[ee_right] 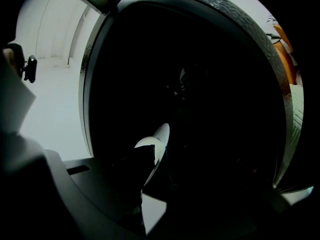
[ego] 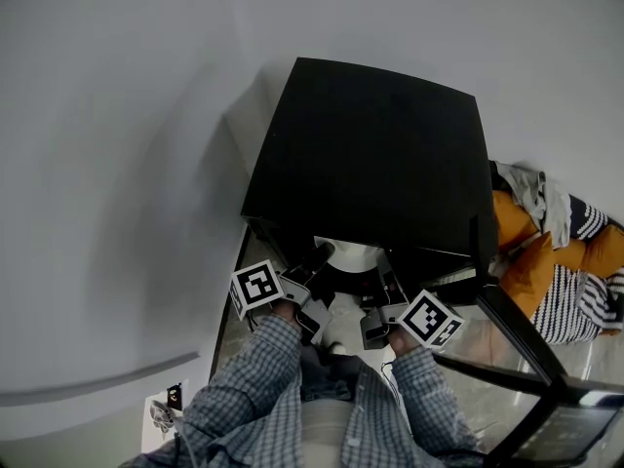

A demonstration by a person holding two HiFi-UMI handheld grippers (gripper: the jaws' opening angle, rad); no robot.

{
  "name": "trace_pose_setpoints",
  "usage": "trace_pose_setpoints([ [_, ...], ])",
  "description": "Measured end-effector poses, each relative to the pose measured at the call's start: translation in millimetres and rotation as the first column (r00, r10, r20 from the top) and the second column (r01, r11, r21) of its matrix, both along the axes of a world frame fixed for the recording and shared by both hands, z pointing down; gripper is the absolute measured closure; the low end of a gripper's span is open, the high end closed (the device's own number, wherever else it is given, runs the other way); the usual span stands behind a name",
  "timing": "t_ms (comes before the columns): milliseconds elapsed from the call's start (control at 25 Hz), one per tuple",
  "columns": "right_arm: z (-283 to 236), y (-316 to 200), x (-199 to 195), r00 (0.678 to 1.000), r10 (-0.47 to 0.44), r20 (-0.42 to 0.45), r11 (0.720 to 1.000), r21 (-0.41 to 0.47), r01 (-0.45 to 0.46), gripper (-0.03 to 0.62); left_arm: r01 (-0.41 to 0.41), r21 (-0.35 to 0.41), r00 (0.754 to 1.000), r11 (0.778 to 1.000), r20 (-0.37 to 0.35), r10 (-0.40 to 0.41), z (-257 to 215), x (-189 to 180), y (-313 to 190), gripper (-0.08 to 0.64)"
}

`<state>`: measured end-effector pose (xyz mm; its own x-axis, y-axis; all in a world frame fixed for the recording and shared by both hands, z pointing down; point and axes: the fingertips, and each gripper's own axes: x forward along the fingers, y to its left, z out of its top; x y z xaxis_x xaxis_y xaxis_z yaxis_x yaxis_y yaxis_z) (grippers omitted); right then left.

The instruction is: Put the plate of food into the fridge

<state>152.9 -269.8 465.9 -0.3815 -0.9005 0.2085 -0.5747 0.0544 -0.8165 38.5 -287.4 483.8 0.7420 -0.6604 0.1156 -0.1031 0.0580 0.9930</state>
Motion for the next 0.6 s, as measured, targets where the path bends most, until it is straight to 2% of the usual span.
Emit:
trace_pose_setpoints([
  [280, 0, -5, 5, 0.998, 0.052, -0.024, 0.999, 0.012, -0.051, 0.522, 0.021, 0.011, 1.0, 1.0, 0.002, -0.021, -1, 6, -7, 0.543],
  [480, -1, -8, 4, 0.996, 0.08, 0.04, 0.997, 0.019, -0.08, 0.521, 0.047, 0.028, 0.999, 0.999, -0.018, -0.046, -3, 6, -12, 0.543],
  [600, 4, -8, 7, 0.994, 0.102, 0.038, 0.995, -0.015, -0.101, 0.52, 0.046, 0.03, 0.999, 0.999, -0.018, -0.045, -2, 11, -15, 0.543],
])
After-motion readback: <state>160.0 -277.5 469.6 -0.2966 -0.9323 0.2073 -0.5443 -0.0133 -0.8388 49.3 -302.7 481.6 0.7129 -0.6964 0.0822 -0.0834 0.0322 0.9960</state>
